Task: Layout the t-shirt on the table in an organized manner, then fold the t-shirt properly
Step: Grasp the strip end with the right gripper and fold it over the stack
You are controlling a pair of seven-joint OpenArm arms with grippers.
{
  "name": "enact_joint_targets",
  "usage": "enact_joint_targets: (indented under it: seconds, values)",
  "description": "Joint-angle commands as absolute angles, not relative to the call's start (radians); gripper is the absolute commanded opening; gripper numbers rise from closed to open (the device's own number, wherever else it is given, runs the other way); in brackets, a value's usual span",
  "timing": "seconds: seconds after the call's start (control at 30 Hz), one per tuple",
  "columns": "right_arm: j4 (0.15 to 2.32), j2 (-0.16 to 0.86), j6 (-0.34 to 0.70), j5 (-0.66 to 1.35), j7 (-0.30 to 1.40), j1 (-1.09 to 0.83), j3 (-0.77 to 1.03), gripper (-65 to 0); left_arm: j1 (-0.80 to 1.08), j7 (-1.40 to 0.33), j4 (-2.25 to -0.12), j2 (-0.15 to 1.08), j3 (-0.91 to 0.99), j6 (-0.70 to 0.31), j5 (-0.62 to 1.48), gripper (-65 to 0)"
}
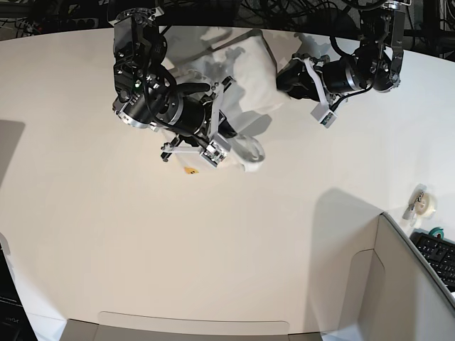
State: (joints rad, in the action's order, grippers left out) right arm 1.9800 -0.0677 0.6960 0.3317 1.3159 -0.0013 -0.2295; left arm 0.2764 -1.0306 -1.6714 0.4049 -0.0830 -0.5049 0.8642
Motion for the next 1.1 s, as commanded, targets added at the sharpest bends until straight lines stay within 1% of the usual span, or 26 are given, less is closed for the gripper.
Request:
enact_joint_targets:
  seconds: [0.0, 0.27, 0.43, 0.57, 0.77, 1.0, 1.07]
  values:
    - [1.994, -0.076, 0.698, 0.349, 1.294, 0.019, -0.231, -65.0, 0.285, -1.089, -1.662, 0.412, -0.085, -0.484, 0.789, -42.3]
    - [1.965, -0.073, 0.698, 0.349, 1.297, 0.022, -0.240, -65.0, 0.252, -1.098, -1.659, 0.412, -0.085, -0.484, 0.789, -42.3]
    - [1.965, -0.074, 0.698, 0.357, 1.299, 0.062, -0.236, -65.0, 0.249, -1.098, -1.656, 0.412, -0.085, -0.484, 0.789, -42.3]
    - [1.962, -0.077, 0.698, 0.357, 1.302, 0.067, -0.246, -65.0, 0.249, -1.092, -1.610, 0.412, -0.085, -0.484, 0.789, -42.3]
    - [1.959, -0.067, 0.698, 0.351, 1.307, 0.061, -0.332, -65.0, 0.220, -1.081, -1.555, 0.412, -0.085, -0.484, 0.789, -42.3]
    - [1.819, -0.058, 0.698, 0.351, 1.334, 0.070, -0.348, -65.0, 0.214, -1.081, -1.555, 0.412, -0.085, -0.484, 0.789, -42.3]
    - [1.794, -0.036, 0.698, 0.349, 1.334, 0.076, -0.348, -65.0, 0.213, -1.081, -1.555, 0.412, -0.085, -0.484, 0.789, -42.3]
